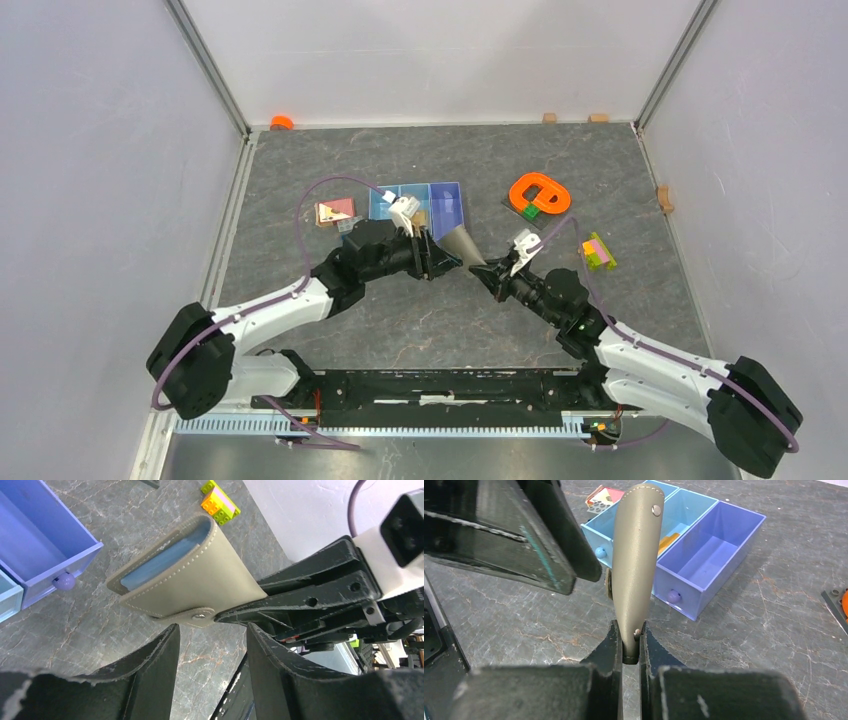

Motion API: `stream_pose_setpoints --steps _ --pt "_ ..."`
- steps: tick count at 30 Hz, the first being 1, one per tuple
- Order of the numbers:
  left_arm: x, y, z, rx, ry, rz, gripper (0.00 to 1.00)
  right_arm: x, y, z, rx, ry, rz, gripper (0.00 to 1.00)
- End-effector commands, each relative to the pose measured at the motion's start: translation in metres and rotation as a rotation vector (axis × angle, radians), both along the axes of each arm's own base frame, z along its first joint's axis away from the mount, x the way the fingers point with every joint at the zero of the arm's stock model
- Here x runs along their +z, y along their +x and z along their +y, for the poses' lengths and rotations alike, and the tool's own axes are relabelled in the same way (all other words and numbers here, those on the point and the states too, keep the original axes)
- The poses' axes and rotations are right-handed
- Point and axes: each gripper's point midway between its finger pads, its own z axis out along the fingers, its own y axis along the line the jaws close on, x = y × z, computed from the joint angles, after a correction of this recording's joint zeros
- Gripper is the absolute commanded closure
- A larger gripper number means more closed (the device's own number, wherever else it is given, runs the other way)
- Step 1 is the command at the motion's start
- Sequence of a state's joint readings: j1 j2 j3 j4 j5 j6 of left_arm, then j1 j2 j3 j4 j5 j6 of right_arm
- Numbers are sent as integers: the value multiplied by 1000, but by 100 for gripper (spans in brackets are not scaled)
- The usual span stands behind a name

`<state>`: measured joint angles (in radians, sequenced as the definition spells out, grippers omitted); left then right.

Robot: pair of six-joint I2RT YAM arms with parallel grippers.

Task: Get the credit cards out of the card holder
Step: Open the card holder at the center of the board.

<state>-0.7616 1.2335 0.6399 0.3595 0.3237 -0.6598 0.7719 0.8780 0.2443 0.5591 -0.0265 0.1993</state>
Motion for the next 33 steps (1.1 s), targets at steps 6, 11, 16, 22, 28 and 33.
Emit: stream_pose_setpoints --steps 6,11,16,22,28,33 --pt "-10 13 -7 37 62 68 49 45 -5 20 35 16 -161 100" --pt "-24 19 -5 60 106 115 64 49 -12 23 62 14 -193 100" --pt "-37 27 2 86 124 184 82 52 -11 15 25 23 -212 100" --pt "-51 30 5 76 162 238 96 54 6 -22 -198 82 -191 100" --pt "-51 32 10 93 195 229 96 53 11 -41 -304 116 -174 100" --pt "-20 27 15 98 88 117 77 53 7 -31 -256 160 -128 100"
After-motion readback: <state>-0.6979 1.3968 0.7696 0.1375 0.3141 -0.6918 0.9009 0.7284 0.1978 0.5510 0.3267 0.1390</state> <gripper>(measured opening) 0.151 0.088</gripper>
